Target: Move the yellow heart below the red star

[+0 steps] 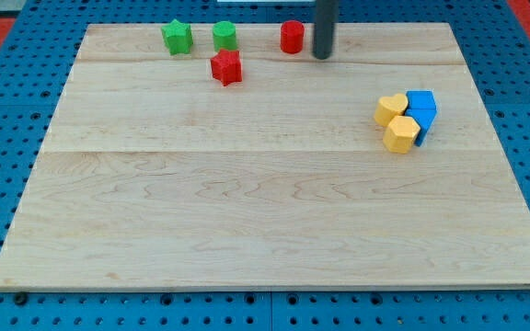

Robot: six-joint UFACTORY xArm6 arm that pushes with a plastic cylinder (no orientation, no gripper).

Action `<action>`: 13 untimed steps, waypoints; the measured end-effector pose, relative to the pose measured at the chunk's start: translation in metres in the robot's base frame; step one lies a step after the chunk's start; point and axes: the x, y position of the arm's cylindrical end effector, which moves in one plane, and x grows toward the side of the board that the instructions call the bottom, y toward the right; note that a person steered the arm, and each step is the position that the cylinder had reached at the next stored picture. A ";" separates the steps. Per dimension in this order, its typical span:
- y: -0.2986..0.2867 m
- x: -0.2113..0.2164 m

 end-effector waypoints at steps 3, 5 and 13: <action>0.112 0.143; 0.059 0.110; -0.064 0.062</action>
